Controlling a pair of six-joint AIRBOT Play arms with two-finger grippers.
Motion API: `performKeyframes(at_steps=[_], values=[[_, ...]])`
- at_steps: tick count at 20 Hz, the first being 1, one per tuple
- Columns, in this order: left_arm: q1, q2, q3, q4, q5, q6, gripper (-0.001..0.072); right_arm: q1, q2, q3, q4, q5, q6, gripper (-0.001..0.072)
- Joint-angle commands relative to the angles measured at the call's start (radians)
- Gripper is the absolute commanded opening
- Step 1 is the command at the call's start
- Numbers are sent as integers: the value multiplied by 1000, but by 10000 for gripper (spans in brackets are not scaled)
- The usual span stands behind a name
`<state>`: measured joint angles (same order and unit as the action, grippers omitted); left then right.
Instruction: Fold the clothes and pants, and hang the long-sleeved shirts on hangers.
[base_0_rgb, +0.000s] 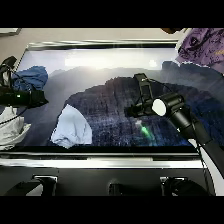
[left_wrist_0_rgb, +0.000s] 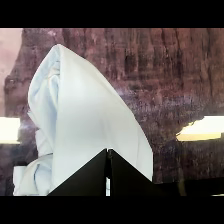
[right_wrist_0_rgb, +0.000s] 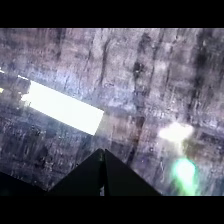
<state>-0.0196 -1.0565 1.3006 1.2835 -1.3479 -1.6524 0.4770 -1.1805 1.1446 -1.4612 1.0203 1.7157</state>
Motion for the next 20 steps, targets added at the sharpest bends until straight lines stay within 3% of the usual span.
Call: performKeyframes(at_steps=[1, 4, 9, 13, 14, 15, 16, 18, 20], values=[[-1, 1, 0, 0, 0, 0, 26, 1, 0, 1, 0, 0, 0, 32], [-1, 1, 0, 0, 3, 0, 26, 1, 0, 1, 0, 1, 0, 32], [-1, 1, 0, 0, 115, 0, 26, 1, 0, 1, 2, -1, 0, 32], [0, 1, 0, 5, 108, 0, 31, 1, 0, 1, 1, -1, 0, 32], [0, 1, 0, 10, 105, 0, 142, 1, 0, 1, 1, -1, 0, 32], [0, 0, -1, 10, 91, 0, 491, 1, 0, 1, 0, -2, 0, 32], [-1, -5, -4, 14, 56, -8, 720, 1, 0, 1, 0, -1, 0, 32], [-1, -28, -39, 82, -39, -9, 718, 1, 0, 1, 1, 2, 0, 32], [0, -34, -154, 131, -17, -9, 718, 1, 0, 1, 0, 2, 0, 32]])
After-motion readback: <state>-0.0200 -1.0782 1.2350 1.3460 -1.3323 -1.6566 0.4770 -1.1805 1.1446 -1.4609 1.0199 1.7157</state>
